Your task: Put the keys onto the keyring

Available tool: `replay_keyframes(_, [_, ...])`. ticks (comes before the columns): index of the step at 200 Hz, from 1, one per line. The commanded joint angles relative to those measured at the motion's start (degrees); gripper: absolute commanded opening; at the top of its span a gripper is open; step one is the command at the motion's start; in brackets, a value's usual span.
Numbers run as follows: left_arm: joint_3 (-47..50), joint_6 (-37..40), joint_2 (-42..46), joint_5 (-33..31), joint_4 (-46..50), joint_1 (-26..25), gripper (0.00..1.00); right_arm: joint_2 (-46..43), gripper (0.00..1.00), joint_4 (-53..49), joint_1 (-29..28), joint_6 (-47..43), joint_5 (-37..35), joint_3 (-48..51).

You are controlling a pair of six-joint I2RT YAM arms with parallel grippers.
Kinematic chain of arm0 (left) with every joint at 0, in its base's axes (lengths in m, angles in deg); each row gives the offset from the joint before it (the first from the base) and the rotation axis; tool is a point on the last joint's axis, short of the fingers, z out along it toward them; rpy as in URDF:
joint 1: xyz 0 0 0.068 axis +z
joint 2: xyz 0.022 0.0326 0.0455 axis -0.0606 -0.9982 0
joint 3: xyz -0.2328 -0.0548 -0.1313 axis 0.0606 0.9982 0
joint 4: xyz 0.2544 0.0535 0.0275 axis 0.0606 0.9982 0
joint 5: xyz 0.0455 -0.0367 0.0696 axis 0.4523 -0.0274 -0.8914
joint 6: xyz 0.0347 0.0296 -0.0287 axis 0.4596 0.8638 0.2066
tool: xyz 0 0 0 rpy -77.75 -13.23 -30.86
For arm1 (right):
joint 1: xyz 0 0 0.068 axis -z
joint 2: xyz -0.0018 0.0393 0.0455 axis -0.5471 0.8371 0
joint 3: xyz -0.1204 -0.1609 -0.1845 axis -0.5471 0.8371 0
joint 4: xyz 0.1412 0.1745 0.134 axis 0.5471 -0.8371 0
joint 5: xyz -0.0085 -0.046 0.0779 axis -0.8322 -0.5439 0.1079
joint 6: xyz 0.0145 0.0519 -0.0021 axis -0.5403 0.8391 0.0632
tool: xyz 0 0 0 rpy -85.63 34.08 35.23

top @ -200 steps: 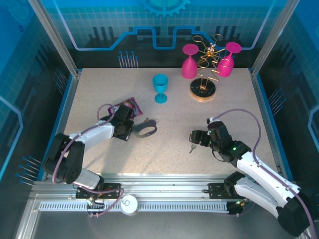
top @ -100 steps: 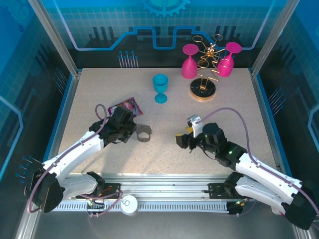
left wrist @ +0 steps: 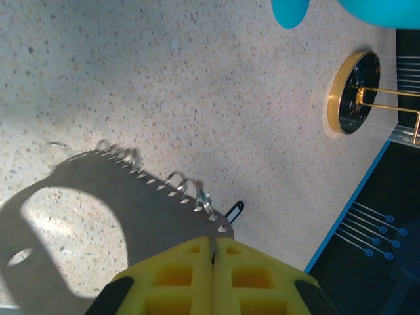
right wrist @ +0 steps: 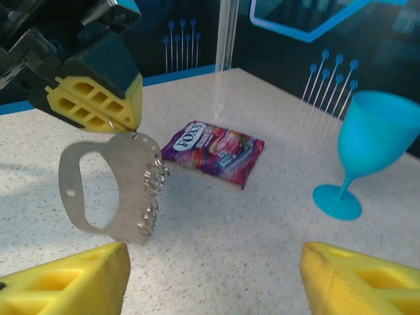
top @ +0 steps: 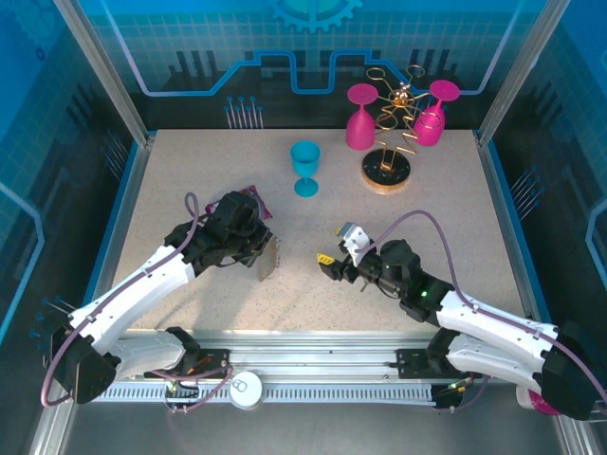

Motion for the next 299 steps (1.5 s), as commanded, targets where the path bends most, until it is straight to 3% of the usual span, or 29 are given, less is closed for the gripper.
replay_keyframes(1, [-1.85, -3.26, -0.92, 2.85, 1.76, -1.66, 0.0, -0.03, 0.72, 6.07, -0.59, -7.64, 1.75, -0.23])
replay_keyframes(36, [-2.62, -3.63, -2.9, 4.39, 0.76, -3.09, 0.0, 0.05, 0.68, 7.57, 0.31, -11.95, 2.71, 0.5])
replay_keyframes(63, [-2.65, -4.46, -4.18, 4.88, -1.1, -4.53, 0.0, 0.18, 0.56, 8.82, 0.81, -14.96, 6.44, 1.91])
replay_keyframes(103, [-2.16, -6.05, -5.17, 4.58, -2.69, -6.66, 0.0, 2.74, 0.47, 7.84, 0.7, -15.73, 9.81, 1.22])
replay_keyframes(137, [-1.37, -8.0, -5.0, 4.6, -3.72, -7.16, 0.0, 8.14, 0.4, 12.84, -0.95, -14.44, 10.83, 1.9])
replay_keyframes(202, [0.3, -13.16, -4.12, 5.14, -3.48, -8.11, 0.0, 17.1, 0.34, 25.3, -3.49, -21.41, 10.21, 4.53])
replay_keyframes(299, [1.94, -16.16, -3.42, 5.75, -5.3, -9.22, 0.0, 22.67, 0.27, 30.17, -5.56, -22.81, 9.22, 2.2])
